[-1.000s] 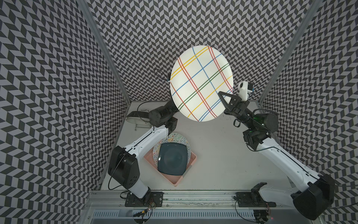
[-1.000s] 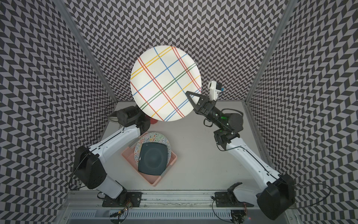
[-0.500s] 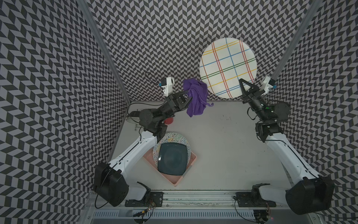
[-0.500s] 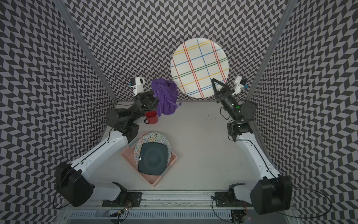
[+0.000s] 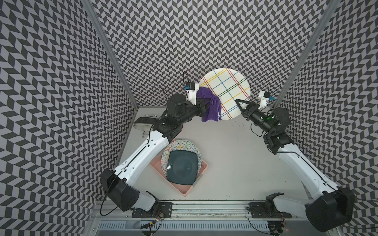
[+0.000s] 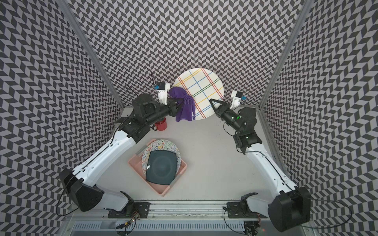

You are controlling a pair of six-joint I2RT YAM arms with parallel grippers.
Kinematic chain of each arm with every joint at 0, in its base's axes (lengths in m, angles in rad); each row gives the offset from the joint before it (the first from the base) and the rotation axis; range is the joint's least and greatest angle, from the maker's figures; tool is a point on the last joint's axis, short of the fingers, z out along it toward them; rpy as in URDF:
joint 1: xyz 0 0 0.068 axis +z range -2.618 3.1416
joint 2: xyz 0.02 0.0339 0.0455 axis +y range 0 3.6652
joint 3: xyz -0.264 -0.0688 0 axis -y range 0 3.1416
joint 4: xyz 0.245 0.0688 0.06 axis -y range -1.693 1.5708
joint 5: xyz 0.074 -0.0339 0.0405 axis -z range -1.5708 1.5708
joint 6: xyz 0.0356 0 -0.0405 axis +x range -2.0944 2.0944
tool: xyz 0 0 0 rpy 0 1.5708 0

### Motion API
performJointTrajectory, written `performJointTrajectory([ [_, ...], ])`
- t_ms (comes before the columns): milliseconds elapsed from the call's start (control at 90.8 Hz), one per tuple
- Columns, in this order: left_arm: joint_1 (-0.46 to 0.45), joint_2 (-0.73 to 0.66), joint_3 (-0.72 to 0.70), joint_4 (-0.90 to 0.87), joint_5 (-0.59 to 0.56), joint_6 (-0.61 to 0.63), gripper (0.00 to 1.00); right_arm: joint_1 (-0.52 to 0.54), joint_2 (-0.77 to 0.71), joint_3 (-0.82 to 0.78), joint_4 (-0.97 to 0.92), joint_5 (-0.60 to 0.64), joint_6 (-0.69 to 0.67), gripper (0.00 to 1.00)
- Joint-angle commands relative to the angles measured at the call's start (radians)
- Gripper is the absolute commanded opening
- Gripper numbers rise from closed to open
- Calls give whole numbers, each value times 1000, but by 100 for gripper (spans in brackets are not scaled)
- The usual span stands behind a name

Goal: Wipe the wet plate dry
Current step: Wipe the plate with towel.

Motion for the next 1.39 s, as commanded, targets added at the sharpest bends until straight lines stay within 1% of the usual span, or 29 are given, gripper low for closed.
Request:
performJointTrajectory([
  [0, -53, 44, 88, -156, -73, 184, 0, 89, -74, 15, 187, -81, -7, 0],
  [99, -218, 103, 110, -195, -68, 287, 0, 89, -91, -3, 245, 12, 43, 0],
  [143, -278, 128, 111, -209, -84, 311, 0, 83, -91, 33, 236, 32, 20, 0],
  [187, -299, 147, 116, -218, -108, 306, 0, 81, -81, 87, 194, 23, -32, 0],
  [242, -268, 160, 128, -219, -127, 282, 0, 81, -67, 142, 109, -7, -101, 0],
  [297, -202, 167, 155, -224, -144, 245, 0, 83, -67, 152, 46, -49, -135, 0],
  [386, -81, 174, 195, -227, -155, 177, 0, 113, -100, 74, 9, -79, -154, 0],
  [452, -28, 180, 219, -232, -166, 175, 0, 156, -143, 0, 10, -72, -171, 0],
  [507, -21, 197, 242, -245, -165, 187, 0, 200, -167, -37, -3, -58, -201, 0],
  [562, -30, 212, 252, -255, -122, 190, 0, 227, -181, -51, -26, -32, -230, 0],
  [639, -81, 227, 241, -253, -75, 208, 0, 229, -189, -55, 15, -30, -237, 0],
  [705, -137, 240, 226, -267, -111, 235, 0, 206, -200, -32, 26, 9, -242, 0],
  [749, -146, 237, 201, -266, -135, 223, 0, 163, -203, -12, 25, 27, -232, 0],
  [793, -126, 223, 163, -250, -134, 189, 0, 106, -206, 4, 24, 29, -207, 0],
  [881, -40, 167, 60, -195, -87, 119, 0, -38, -231, -16, 69, 14, -110, 0],
  [936, 2, 134, 25, -185, -67, 110, 0, -105, -248, -52, 105, -8, -54, 0],
  [980, 18, 112, 16, -195, -54, 112, 0, -145, -253, -66, 81, -20, -40, 0],
  [1035, 24, 70, 8, -197, -35, 97, 0, -161, -253, -73, 0, 4, -66, 0],
  [1080, 28, 37, -9, -177, 0, 59, 0, -168, -253, -87, -79, 56, -86, 0],
  [1135, 43, -27, -50, -119, 63, -24, 0, -186, -247, -132, -128, 121, -37, 0],
  [1190, 70, -93, -108, -49, 133, -126, 0, -208, -236, -210, -81, 136, 29, 0],
  [1234, 82, -138, -153, -1, 154, -183, 0, -211, -220, -273, -31, 150, 68, 0],
  [1300, 81, -191, -177, 2, 123, -193, 0, -211, -170, -343, 28, 164, 87, 0],
  [1377, 81, -227, -173, -43, 86, -165, 0, -211, -95, -375, 74, 154, 53, 0],
])
